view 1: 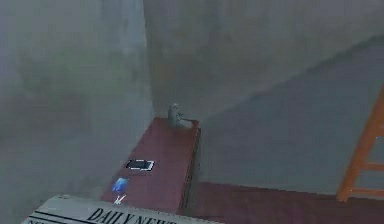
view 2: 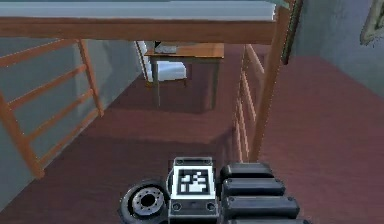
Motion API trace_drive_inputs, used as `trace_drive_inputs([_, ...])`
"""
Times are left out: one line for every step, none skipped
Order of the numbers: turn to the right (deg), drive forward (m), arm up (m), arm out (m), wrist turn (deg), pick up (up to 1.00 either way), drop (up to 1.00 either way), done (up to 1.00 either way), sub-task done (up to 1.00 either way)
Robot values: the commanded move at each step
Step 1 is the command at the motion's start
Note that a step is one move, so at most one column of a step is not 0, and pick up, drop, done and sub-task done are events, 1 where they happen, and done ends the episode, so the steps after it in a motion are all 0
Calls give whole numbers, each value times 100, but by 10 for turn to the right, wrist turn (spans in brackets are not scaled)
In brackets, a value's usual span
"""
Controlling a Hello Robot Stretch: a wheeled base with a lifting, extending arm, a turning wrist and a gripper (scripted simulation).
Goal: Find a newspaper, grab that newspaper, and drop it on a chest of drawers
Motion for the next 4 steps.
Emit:
trace_drive_inputs([-390,0,0,0,0,0,0,0,0])
trace_drive_inputs([450,0,0,0,0,0,0,0,0])
trace_drive_inputs([300,0,0,0,0,0,0,0,0])
trace_drive_inputs([0,25,0,0,0,0,0,0,0])
